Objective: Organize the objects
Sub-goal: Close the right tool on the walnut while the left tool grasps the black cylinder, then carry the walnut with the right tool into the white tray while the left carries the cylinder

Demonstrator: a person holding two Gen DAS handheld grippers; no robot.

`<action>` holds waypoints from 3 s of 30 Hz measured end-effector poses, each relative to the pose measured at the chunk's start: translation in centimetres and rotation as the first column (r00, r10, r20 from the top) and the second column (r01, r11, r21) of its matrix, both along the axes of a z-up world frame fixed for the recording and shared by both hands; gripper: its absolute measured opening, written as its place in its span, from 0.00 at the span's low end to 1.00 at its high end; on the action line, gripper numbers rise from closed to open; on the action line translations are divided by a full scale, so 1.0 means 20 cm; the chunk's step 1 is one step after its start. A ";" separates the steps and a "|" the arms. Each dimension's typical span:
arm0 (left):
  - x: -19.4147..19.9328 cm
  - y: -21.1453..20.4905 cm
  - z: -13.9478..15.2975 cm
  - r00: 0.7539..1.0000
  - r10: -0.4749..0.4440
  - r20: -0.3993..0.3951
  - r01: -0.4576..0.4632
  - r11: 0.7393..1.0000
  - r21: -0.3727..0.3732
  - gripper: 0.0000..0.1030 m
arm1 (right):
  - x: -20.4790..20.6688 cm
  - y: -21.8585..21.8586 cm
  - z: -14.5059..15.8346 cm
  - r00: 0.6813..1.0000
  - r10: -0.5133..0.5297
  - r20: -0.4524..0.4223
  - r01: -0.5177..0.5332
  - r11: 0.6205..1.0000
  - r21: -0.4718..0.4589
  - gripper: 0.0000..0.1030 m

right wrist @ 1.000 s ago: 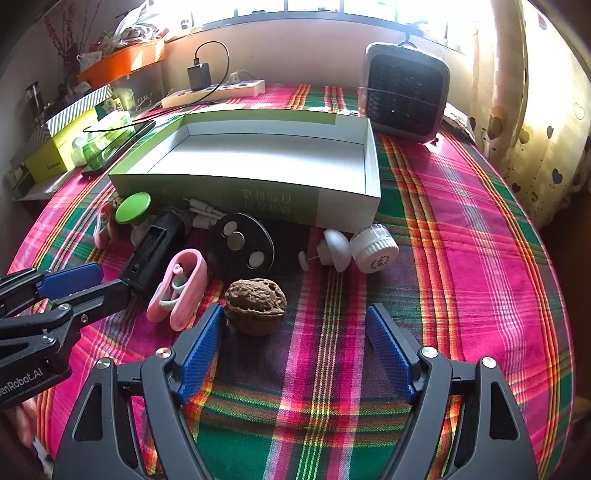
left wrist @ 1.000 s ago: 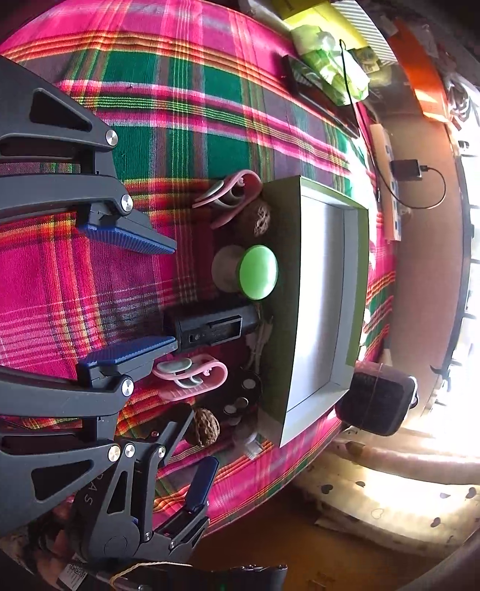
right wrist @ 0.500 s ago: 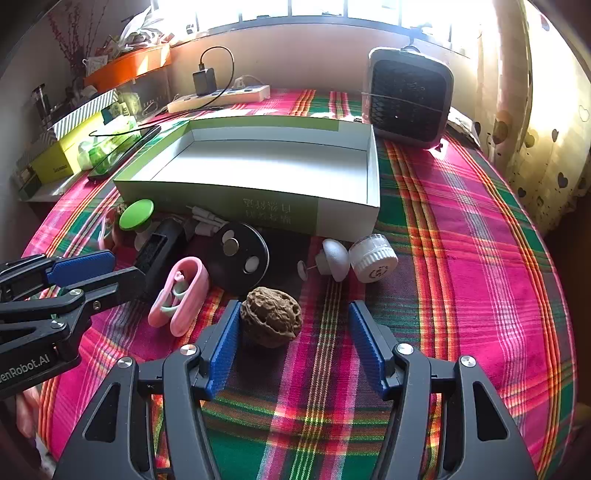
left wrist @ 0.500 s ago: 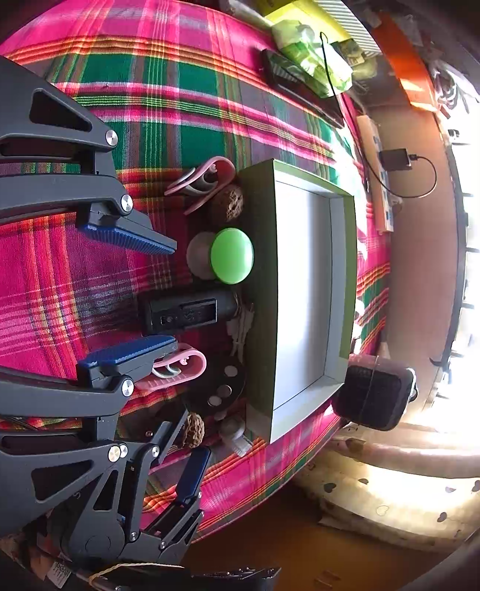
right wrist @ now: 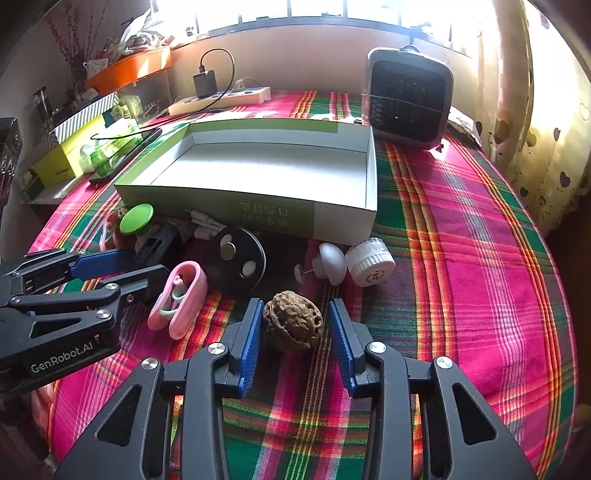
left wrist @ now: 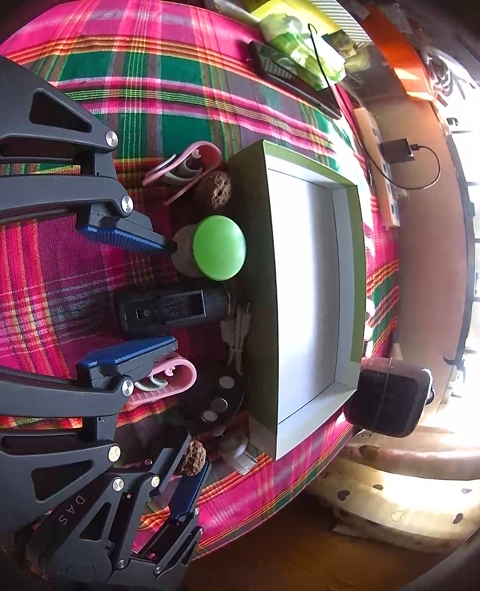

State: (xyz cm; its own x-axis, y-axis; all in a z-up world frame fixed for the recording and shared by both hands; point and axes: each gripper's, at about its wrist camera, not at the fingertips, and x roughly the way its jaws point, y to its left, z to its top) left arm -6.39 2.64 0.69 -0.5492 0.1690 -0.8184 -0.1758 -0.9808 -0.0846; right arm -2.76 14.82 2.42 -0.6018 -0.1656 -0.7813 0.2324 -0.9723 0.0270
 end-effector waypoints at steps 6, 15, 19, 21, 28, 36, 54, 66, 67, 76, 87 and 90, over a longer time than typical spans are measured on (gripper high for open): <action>-0.02 0.01 0.00 1.000 -0.004 -0.004 0.004 1.000 -0.008 0.32 | 0.00 0.00 0.00 1.000 0.001 0.001 -0.001 1.000 0.001 0.32; -0.01 0.01 0.01 1.000 -0.012 -0.003 0.012 1.000 -0.007 0.25 | 0.00 0.00 0.00 1.000 -0.002 0.003 0.002 1.000 0.000 0.32; 0.00 0.01 0.02 1.000 -0.012 -0.009 0.012 1.000 -0.001 0.24 | 0.00 0.00 0.01 1.000 -0.004 0.001 0.004 1.000 -0.008 0.32; 0.01 0.01 0.03 1.000 -0.015 -0.017 0.016 1.000 0.006 0.24 | 0.01 0.01 0.03 1.000 -0.003 -0.005 0.003 1.000 -0.017 0.32; 0.03 -0.01 0.09 0.999 -0.020 -0.045 0.021 1.000 0.008 0.24 | 0.02 -0.01 0.09 1.000 0.004 -0.031 -0.005 1.000 -0.023 0.32; 0.07 -0.01 0.04 0.999 -0.029 -0.018 0.029 1.000 -0.003 0.24 | 0.03 -0.01 0.09 1.000 0.006 -0.024 -0.007 1.000 -0.029 0.31; 0.05 0.00 0.00 1.000 -0.022 -0.011 0.022 1.000 -0.010 0.24 | 0.03 -0.03 0.08 1.000 0.006 -0.013 -0.006 0.999 -0.033 0.31; 0.05 -0.03 0.15 0.997 -0.027 -0.070 0.029 0.999 0.016 0.24 | -0.02 -0.05 0.17 0.999 0.024 -0.040 -0.025 0.999 -0.029 0.32; 0.04 -0.04 0.16 0.997 -0.026 -0.073 0.028 0.999 0.019 0.24 | -0.03 -0.06 0.18 0.999 0.027 -0.046 -0.028 0.999 -0.030 0.32; -0.10 -0.10 0.26 0.994 -0.032 -0.109 0.036 0.999 0.036 0.24 | -0.18 -0.13 0.28 0.995 0.057 -0.082 -0.059 0.998 -0.022 0.32; -0.39 -0.17 0.28 0.994 -0.011 -0.108 0.014 0.999 0.030 0.24 | -0.48 -0.18 0.29 0.997 0.045 -0.068 -0.047 0.999 -0.019 0.32; -0.45 -0.17 0.25 0.995 -0.009 -0.096 0.011 1.000 0.025 0.24 | -0.56 -0.19 0.26 0.998 0.040 -0.052 -0.041 0.999 -0.011 0.32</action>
